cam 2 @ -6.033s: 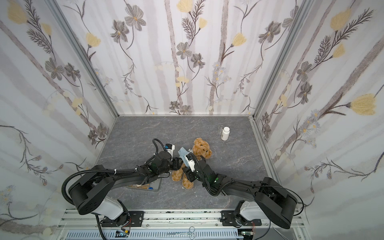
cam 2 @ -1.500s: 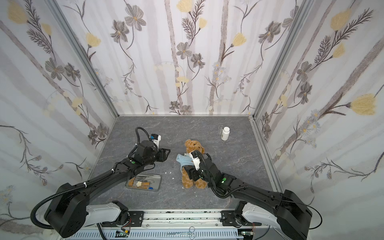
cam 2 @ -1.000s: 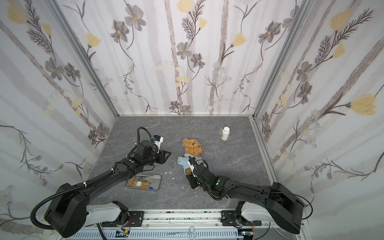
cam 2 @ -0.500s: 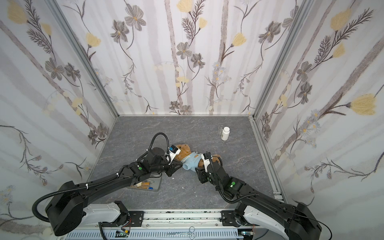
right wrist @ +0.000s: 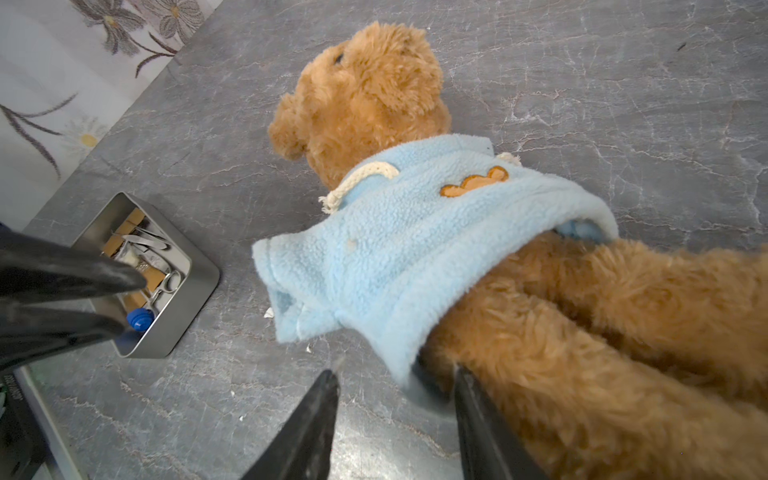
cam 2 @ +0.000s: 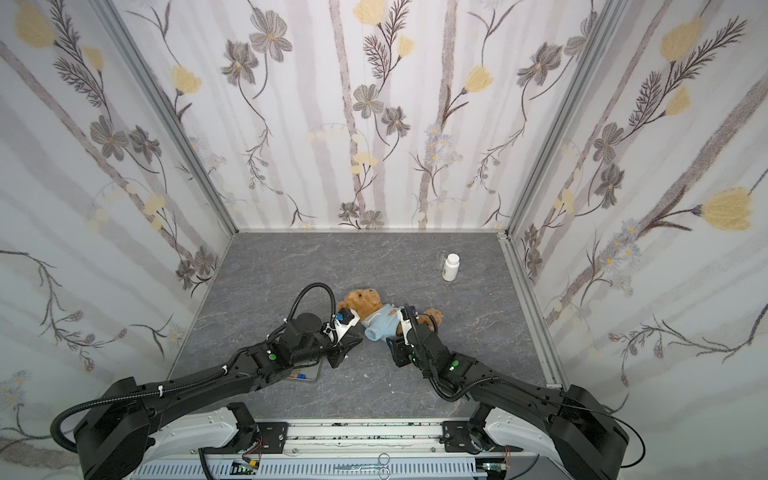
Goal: Dress the teddy bear
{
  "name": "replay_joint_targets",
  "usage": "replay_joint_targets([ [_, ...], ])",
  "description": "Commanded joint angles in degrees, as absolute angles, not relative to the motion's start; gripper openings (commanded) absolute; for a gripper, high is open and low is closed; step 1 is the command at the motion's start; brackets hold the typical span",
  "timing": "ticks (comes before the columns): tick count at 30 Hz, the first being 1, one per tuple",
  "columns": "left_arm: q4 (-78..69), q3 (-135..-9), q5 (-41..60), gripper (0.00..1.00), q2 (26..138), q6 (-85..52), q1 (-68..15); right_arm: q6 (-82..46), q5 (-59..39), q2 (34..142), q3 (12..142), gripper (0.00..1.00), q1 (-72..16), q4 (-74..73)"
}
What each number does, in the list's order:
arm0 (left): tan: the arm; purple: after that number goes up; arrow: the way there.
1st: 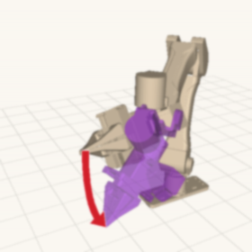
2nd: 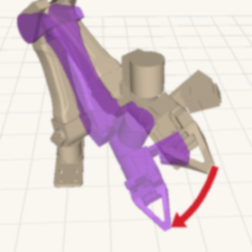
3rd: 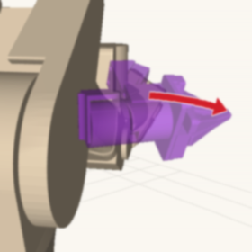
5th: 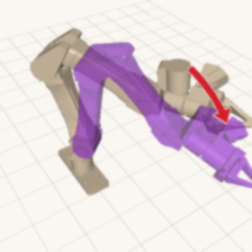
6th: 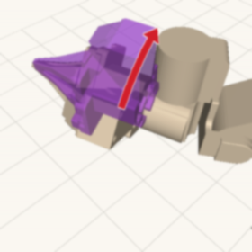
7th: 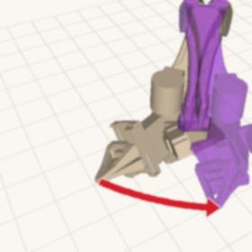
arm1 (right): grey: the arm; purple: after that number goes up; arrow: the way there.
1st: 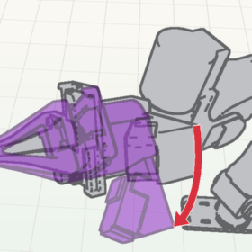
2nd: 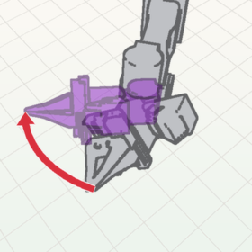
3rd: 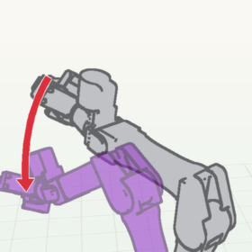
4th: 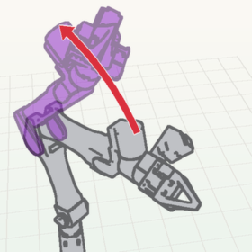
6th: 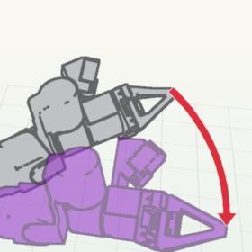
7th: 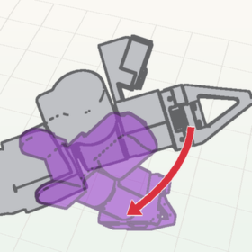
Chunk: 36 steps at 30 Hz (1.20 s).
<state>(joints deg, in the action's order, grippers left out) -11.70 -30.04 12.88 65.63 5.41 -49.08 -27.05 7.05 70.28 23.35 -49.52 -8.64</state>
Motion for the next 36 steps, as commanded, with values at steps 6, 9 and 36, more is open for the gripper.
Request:
replay_joint_targets([
  [6, -17.43, -29.71, 12.88, 0.15, 66.94, 15.57, -49.63, -28.30, 8.55, 72.78, 22.63, 0.31, -48.76, -17.27],
  [9, -18.38, -29.31, 13.23, 0.14, 68.09, 20.79, -50.12, -28.01, 7.78, 72.13, 22.03, 0.16, -48.38, -17.84],
  [36, -22.50, -38.49, 11.63, 0.09, 85.53, 42.58, -51.26, -27.34, 2.92, 70.02, 19.78, 0.00, -42.99, -18.25],
])
